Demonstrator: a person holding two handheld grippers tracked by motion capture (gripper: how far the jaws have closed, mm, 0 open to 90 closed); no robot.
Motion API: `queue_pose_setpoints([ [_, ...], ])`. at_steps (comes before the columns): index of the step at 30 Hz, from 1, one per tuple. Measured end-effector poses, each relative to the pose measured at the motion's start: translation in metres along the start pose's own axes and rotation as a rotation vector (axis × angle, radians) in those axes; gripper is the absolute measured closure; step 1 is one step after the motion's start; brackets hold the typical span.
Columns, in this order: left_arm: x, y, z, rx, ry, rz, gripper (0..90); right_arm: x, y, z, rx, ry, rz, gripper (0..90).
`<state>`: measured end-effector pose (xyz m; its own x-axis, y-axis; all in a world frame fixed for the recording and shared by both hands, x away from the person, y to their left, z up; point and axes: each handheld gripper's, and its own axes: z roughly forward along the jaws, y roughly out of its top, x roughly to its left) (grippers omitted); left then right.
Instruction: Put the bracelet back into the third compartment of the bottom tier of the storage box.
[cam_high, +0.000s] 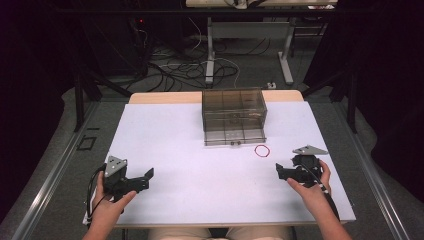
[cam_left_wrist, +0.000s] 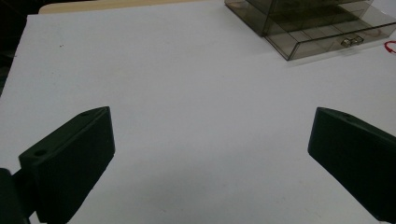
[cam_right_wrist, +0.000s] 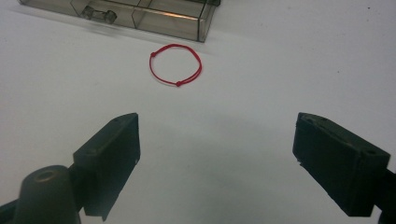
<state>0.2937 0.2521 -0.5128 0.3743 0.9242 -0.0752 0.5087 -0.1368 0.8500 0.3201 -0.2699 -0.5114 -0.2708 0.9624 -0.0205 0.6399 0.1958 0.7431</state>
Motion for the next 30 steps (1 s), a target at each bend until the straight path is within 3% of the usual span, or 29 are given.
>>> queue_pose_setpoints([
  [8, 0.0, 0.0, 0.0, 0.003, 0.0, 0.003, 0.5, -0.004, 0.006, 0.0, 0.046, 0.017, -0.011, 15.1],
  [20, -0.001, -0.001, -0.001, 0.007, 0.002, 0.005, 0.6, -0.003, 0.018, 0.003, 0.052, 0.023, -0.061, 17.3],
  [30, -0.001, -0.001, -0.001, 0.01, 0.005, 0.012, 0.7, -0.006, 0.021, 0.01, 0.086, 0.029, -0.058, 17.8],
])
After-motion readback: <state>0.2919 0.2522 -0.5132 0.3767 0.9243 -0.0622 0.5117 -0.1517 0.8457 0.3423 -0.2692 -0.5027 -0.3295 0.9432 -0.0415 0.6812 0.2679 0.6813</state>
